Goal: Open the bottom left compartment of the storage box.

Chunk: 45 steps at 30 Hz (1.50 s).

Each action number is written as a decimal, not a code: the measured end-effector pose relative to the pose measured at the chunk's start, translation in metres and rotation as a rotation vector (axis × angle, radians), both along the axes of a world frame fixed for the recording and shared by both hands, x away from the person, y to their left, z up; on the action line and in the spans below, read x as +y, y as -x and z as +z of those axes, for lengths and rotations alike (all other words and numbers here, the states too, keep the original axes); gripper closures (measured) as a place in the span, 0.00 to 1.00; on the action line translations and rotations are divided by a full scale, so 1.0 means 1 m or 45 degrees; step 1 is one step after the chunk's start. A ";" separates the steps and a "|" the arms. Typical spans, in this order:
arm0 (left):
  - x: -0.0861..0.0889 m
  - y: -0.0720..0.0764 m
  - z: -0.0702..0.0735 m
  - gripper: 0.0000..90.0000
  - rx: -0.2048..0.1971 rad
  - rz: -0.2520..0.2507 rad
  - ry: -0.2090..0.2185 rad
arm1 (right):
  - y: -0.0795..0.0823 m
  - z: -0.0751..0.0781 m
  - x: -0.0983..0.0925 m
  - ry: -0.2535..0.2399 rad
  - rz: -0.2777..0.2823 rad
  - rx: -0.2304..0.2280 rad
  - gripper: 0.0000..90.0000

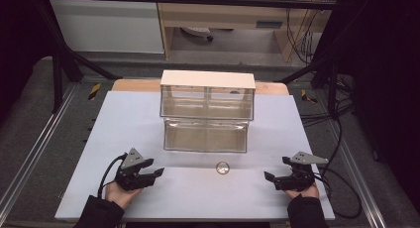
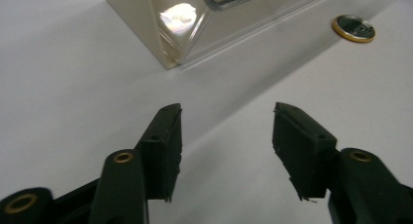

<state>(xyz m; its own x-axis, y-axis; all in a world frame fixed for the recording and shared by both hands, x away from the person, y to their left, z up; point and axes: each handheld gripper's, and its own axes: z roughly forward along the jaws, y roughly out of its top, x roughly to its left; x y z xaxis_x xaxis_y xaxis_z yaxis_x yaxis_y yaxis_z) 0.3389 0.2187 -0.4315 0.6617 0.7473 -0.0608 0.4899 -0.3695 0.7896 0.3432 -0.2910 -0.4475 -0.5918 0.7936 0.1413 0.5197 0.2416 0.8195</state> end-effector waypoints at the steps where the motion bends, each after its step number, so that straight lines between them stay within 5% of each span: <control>1: -0.002 0.000 0.000 0.54 0.006 -0.004 0.005 | 0.000 0.000 0.000 -0.002 -0.001 0.002 0.02; 13: -0.028 0.002 0.002 0.80 0.013 -0.028 0.027 | 0.000 0.000 -0.001 0.006 -0.003 -0.003 0.02; 28: -0.044 -0.008 0.009 0.98 -0.016 -0.009 0.050 | 0.000 0.000 0.000 0.012 0.000 -0.003 0.02; 45: -0.056 -0.021 0.008 0.99 -0.066 0.021 0.067 | 0.000 0.000 0.000 0.006 -0.004 0.004 0.02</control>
<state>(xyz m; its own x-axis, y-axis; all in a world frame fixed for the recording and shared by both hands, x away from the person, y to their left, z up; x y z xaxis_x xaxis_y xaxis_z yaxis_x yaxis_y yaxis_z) 0.3597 0.1627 -0.4231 0.6523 0.7550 -0.0666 0.4537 -0.3185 0.8323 0.3431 -0.2906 -0.4479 -0.5889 0.7961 0.1393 0.5229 0.2438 0.8168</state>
